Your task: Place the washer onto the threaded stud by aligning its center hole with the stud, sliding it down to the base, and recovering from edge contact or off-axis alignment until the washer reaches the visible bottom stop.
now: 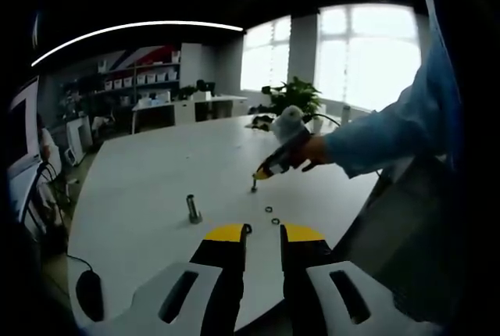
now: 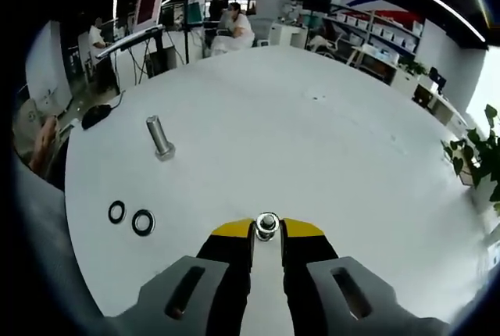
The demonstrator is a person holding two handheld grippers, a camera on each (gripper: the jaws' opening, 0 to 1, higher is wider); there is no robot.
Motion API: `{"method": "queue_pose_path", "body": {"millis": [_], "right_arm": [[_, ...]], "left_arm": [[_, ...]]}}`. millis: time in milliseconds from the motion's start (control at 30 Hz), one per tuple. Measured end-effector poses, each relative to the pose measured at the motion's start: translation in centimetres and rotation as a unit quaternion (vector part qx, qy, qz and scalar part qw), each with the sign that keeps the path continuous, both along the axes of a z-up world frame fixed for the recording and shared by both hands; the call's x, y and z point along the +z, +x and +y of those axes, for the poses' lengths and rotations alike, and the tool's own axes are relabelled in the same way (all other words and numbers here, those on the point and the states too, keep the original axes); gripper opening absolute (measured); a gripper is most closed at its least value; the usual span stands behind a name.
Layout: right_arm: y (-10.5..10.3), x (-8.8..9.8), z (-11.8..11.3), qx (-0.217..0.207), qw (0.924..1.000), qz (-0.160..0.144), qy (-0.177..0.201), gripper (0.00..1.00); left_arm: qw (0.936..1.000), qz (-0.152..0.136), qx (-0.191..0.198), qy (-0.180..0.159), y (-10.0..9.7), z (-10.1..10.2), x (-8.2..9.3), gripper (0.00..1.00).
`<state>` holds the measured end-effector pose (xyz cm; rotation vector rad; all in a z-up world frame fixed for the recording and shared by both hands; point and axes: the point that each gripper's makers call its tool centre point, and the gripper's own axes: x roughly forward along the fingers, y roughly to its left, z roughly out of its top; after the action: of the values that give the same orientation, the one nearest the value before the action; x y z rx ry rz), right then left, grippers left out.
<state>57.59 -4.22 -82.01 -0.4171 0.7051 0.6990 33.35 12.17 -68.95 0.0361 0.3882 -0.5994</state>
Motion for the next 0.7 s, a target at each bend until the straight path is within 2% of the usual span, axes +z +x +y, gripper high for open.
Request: {"method": "queue_pose_path", "body": {"millis": [267, 700], "right_arm": [[-1.0, 0.2, -0.6, -0.004, 1.0, -0.002, 0.003, 0.16], [-4.7, -2.2, -0.5, -0.004, 0.9994, 0.032, 0.013, 0.16]], "left_arm": [[1.0, 0.0, 0.001, 0.0, 0.0, 0.0, 0.0, 0.15], [1.0, 0.0, 0.001, 0.001, -0.1, 0.0, -0.1, 0.15]]}}
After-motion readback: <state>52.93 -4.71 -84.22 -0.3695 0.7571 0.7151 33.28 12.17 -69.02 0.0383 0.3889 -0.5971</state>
